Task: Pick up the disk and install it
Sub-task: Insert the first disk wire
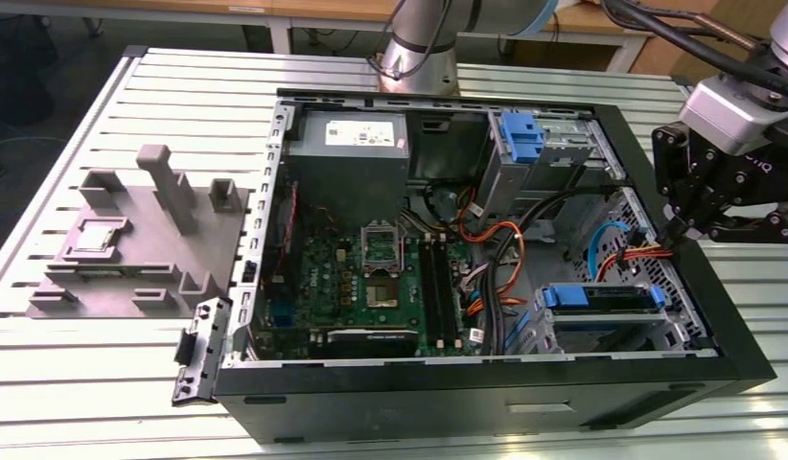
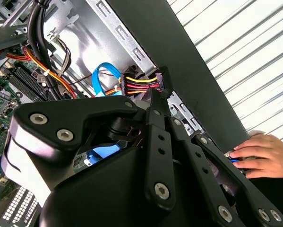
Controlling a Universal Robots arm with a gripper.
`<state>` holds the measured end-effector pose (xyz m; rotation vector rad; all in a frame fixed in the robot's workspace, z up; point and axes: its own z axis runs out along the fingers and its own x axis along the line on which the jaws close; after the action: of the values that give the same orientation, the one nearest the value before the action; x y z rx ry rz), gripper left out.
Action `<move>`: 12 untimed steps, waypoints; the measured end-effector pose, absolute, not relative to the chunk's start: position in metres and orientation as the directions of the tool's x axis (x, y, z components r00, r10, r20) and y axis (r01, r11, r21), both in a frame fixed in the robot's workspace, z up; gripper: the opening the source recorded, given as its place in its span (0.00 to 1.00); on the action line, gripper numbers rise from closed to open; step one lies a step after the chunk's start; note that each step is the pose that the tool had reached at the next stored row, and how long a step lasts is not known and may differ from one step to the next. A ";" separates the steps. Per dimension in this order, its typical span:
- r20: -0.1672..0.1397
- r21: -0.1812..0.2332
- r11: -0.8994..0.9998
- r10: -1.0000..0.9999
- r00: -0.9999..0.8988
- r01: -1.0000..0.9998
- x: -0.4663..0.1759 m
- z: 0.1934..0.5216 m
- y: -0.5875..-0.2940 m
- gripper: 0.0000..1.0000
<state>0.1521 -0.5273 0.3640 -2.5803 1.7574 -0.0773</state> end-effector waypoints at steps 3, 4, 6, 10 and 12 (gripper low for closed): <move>0.030 -0.043 -0.366 -0.930 0.365 -0.929 0.152 0.364 -0.527 0.10; 0.030 -0.043 -0.366 -0.930 0.365 -0.929 0.152 0.364 -0.527 0.10; 0.030 -0.043 -0.366 -0.930 0.365 -0.929 0.152 0.364 -0.527 0.10; 0.031 -0.043 -0.367 -0.930 0.366 -0.929 0.152 0.364 -0.527 0.10; 0.032 -0.044 -0.378 -0.926 0.377 -0.925 0.152 0.364 -0.527 0.10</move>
<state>0.1521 -0.5273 0.3641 -2.5912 1.7406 -0.0803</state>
